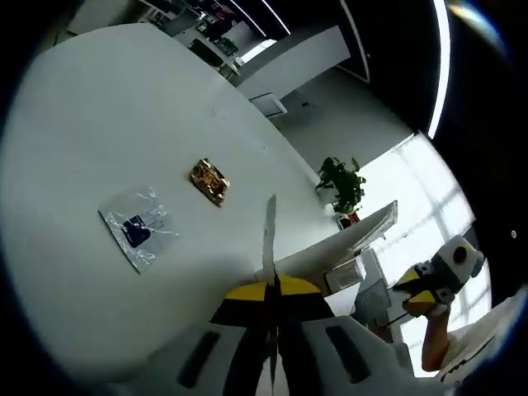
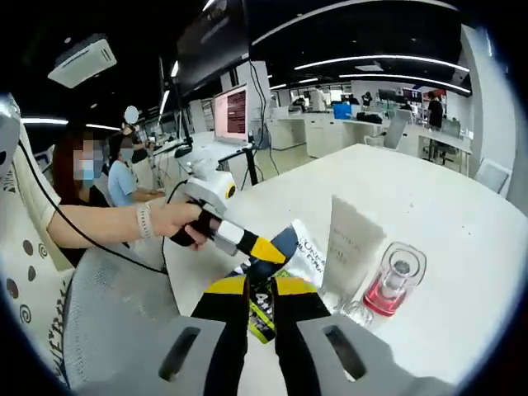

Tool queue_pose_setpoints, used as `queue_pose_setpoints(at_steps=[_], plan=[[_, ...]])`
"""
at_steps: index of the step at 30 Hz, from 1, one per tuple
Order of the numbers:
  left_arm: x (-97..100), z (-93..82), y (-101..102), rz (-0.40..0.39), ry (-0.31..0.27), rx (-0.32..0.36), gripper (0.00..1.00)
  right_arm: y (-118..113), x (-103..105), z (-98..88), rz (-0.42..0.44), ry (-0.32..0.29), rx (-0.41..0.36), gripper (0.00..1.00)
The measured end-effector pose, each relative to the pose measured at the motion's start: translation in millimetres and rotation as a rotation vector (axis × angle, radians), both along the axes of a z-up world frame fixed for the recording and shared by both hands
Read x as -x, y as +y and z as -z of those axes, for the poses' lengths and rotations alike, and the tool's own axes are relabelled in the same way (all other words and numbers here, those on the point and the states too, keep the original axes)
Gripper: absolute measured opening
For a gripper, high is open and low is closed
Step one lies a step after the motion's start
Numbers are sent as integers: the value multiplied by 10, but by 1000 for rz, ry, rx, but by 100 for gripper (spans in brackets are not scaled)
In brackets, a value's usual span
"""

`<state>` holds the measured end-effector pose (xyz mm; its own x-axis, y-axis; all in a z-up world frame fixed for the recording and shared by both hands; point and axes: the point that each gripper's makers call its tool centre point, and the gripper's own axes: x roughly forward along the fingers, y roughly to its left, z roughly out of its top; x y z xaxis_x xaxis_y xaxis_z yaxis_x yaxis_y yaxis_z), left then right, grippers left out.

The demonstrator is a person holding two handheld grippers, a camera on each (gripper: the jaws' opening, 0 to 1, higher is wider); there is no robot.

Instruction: Arrange the skincare products in the storage area until every visible bottle or jar stands upright without overlapping.

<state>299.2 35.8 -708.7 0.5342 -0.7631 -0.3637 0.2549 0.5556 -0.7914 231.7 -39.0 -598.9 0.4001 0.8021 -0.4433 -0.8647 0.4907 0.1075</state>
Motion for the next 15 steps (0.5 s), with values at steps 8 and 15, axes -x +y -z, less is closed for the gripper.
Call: queue_pose_setpoints(at_steps=[8, 15], plan=[[49, 118, -25, -15, 25, -28, 0, -145, -254, -223, -19, -163, 172, 16], [49, 194, -6, -11, 28, -68, 0, -171, -411, -365, -114, -196, 324, 19]])
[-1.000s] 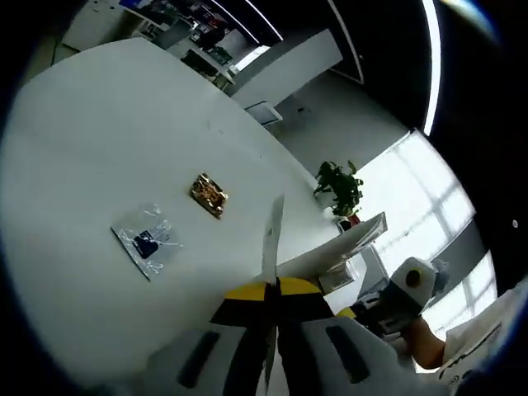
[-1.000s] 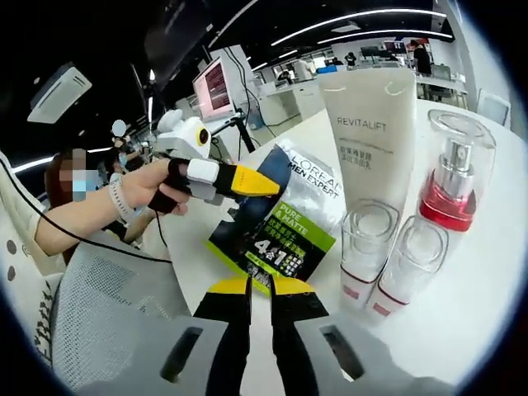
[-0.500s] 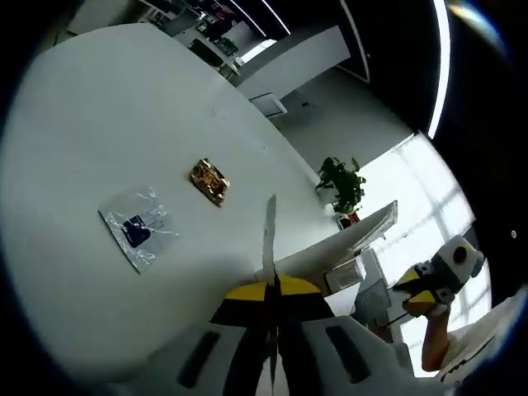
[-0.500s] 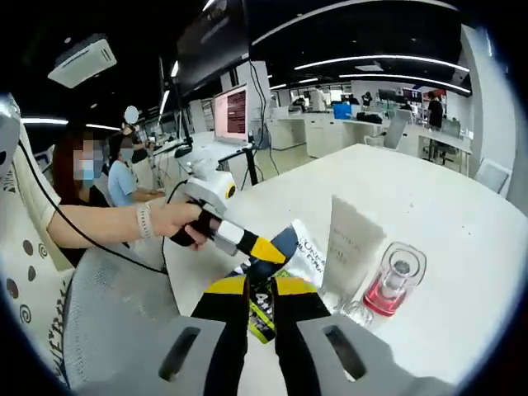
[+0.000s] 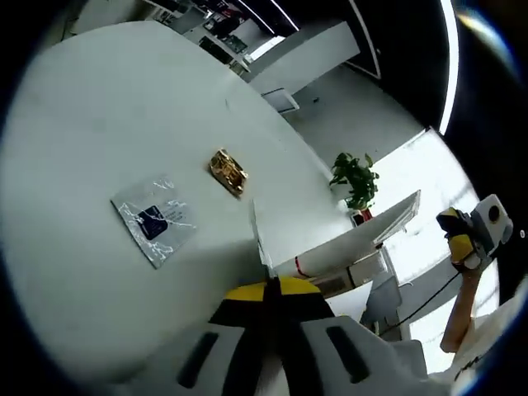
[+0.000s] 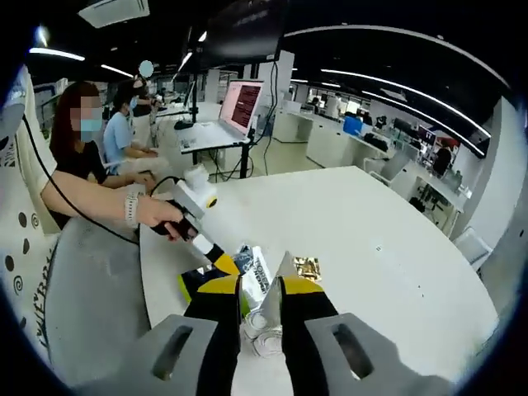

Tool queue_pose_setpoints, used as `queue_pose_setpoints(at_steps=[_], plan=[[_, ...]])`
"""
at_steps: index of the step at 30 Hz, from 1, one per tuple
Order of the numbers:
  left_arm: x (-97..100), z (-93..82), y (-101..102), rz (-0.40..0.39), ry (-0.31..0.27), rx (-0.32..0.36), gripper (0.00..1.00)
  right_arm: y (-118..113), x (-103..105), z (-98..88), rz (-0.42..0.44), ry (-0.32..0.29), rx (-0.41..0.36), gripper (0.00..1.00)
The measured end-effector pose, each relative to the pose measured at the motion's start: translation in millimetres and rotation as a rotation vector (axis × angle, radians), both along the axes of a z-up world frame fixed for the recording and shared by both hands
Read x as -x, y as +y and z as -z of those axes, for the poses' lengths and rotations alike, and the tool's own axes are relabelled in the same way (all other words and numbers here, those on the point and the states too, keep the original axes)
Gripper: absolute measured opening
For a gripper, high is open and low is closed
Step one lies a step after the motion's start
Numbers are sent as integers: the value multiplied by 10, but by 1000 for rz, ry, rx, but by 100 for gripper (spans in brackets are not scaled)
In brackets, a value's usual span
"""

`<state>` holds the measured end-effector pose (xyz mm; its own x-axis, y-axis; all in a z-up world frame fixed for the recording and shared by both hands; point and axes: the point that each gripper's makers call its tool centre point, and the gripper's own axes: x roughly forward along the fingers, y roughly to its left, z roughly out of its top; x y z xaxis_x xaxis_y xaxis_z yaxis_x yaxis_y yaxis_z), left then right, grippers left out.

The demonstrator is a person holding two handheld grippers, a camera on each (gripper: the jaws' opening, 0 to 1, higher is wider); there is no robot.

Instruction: Arrange the skincare products in the storage area until every visible bottle or jar stands upright without overlapping.

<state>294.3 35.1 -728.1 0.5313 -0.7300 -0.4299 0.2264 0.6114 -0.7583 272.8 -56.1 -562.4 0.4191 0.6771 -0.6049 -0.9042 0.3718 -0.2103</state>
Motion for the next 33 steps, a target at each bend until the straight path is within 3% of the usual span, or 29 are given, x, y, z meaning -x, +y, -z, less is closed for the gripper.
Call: queue_pose_setpoints(at_steps=[4, 6, 11, 20, 26, 33], plan=[[10, 9, -26, 11, -9, -21, 0, 13, -154, -12, -30, -10, 69, 20], [-12, 36, -8, 16, -11, -34, 0, 1, -169, 60, -62, 36, 122, 20], [-1, 76, -10, 30, -19, -68, 0, 7, -273, 239, -131, 58, 266, 20], [-5, 134, 8, 36, -59, -130, 0, 66, -301, 489, -221, 181, 357, 15], [-13, 179, 25, 35, -70, -169, 1, 18, -282, 613, -275, 220, 431, 9], [-12, 227, 25, 58, -76, -197, 4, 7, -305, 606, -347, 199, 464, 8]])
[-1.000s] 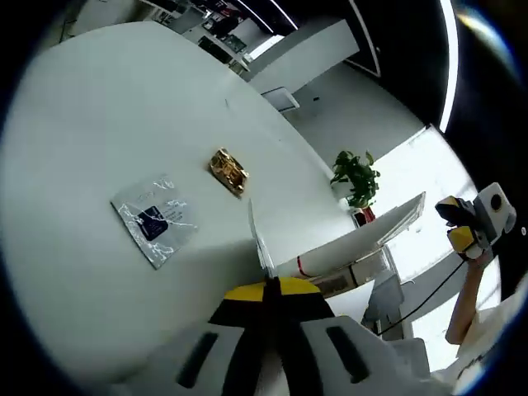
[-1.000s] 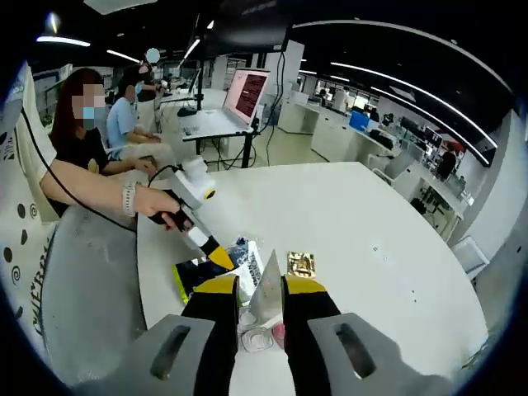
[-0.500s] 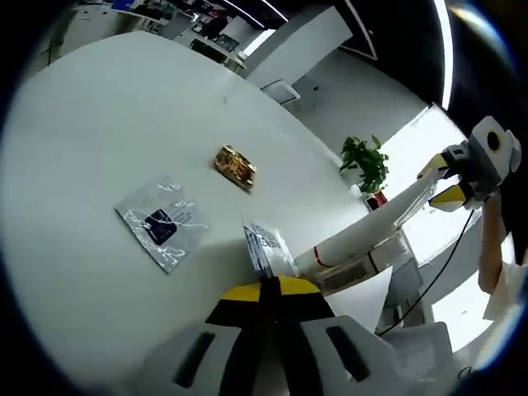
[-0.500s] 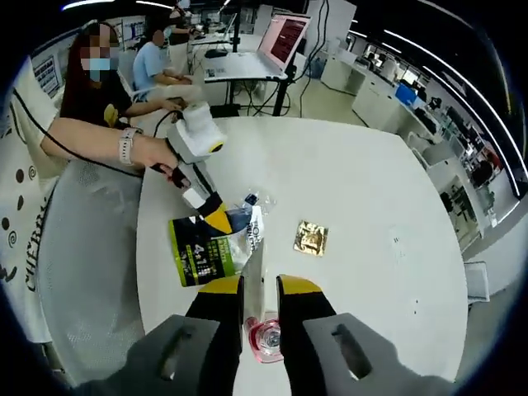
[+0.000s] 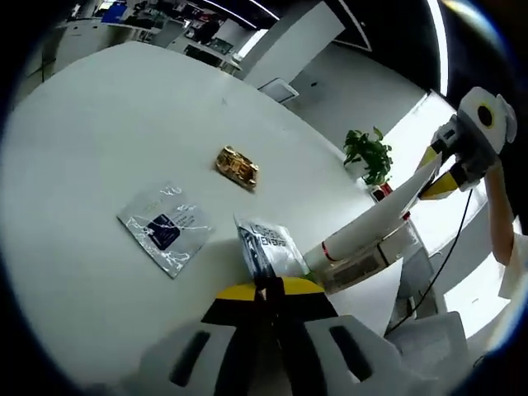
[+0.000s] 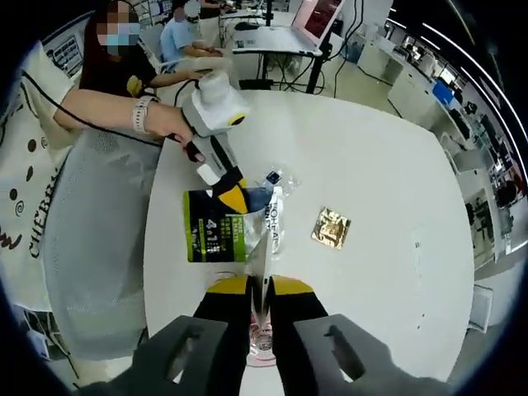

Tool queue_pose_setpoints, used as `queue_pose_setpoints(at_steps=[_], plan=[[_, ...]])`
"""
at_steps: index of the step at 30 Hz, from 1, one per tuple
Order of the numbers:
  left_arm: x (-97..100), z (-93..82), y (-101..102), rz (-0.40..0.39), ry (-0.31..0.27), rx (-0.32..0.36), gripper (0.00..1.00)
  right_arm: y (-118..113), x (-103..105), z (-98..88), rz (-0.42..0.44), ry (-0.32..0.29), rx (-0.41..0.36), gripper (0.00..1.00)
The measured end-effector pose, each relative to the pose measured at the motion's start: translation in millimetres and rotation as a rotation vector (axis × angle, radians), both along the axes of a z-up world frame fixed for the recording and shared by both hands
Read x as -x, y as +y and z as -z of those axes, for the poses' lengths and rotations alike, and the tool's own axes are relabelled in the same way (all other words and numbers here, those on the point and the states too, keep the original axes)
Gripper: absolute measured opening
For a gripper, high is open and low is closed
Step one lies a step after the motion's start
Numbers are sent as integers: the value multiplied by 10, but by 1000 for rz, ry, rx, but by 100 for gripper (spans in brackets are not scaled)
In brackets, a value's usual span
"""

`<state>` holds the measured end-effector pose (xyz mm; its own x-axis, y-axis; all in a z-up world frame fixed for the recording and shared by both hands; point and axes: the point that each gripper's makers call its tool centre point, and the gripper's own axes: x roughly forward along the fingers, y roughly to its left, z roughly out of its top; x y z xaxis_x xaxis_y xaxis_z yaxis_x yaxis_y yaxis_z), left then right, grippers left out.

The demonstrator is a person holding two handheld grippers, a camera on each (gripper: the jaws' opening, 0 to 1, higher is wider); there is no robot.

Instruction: Arrange the skincare products in the storage area until every visible bottle or jar stands upright without overlapping.

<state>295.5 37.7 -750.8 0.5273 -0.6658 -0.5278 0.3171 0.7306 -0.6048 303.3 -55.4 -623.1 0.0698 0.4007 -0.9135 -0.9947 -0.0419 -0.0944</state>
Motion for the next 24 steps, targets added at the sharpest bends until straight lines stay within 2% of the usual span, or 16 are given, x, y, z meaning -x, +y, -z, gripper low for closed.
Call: queue_pose_setpoints(at_steps=[2, 7, 10, 13, 19, 24], plan=[[13, 22, -9, 14, -4, -21, 5, -4, 1, -2, -44, -8, 11, 8], [19, 12, -21, 33, -26, -44, 7, -14, -6, 0, -77, -1, 17, 8], [50, 38, -3, 85, -61, -111, 13, -12, -8, 4, -88, 3, 20, 8], [66, 5, -44, 99, -75, -124, 18, -12, -9, 5, -100, 5, 27, 8], [94, 15, -5, 181, -132, -249, 25, -17, -29, -5, -90, -5, 33, 10], [149, -1, -48, 235, -179, -336, 31, -33, -95, -83, -69, -41, 14, 15]])
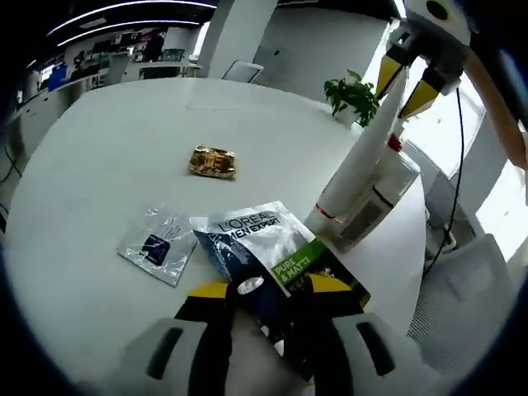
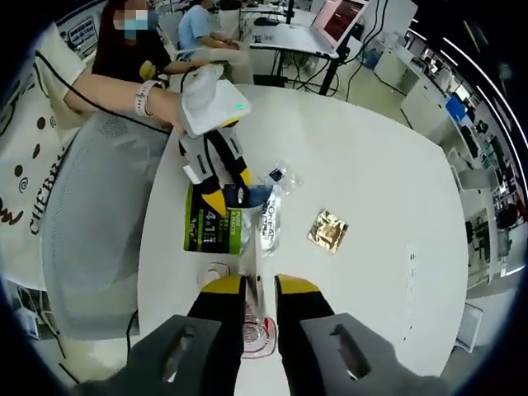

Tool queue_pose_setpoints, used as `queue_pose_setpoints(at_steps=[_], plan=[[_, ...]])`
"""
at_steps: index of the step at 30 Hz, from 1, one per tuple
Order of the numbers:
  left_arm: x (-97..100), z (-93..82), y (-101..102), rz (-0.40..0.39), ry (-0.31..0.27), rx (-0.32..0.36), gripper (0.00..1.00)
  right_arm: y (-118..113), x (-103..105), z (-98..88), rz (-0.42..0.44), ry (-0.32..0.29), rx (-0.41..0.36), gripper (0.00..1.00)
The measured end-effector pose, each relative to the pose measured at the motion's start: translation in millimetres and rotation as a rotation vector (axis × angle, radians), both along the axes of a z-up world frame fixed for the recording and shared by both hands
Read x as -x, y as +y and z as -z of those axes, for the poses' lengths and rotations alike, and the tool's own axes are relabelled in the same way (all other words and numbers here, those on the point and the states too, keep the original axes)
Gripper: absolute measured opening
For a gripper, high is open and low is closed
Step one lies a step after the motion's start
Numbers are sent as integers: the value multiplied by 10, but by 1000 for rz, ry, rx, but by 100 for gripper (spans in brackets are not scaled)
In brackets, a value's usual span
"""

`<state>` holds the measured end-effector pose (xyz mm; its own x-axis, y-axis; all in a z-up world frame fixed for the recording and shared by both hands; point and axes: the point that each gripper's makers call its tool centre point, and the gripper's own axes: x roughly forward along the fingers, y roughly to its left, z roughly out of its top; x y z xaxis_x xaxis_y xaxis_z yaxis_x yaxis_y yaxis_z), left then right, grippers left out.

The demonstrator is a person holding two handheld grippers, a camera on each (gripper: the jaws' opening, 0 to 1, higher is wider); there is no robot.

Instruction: Arrange the skincare products in the storage area until every visible bottle or jar stands upright without overlapping.

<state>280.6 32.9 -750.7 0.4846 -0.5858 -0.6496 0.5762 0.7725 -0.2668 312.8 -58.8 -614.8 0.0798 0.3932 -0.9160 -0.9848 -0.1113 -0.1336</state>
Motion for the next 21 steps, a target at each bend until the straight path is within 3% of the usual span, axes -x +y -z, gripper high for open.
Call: queue_pose_setpoints(at_steps=[4, 10, 16, 21], plan=[[6, 8, 58, 17, -10, -26, 34, 47, -5, -135, 26, -29, -55, 18], [-63, -126, 120, 12, -62, -16, 35, 197, 84, -408, 42, -85, -171, 20], [-57, -185, 81, 35, -85, -18, 29, 380, 357, -595, 34, -114, -279, 21], [-18, -145, 64, 61, -86, -55, 29, 485, 660, -544, 23, -74, -321, 21]])
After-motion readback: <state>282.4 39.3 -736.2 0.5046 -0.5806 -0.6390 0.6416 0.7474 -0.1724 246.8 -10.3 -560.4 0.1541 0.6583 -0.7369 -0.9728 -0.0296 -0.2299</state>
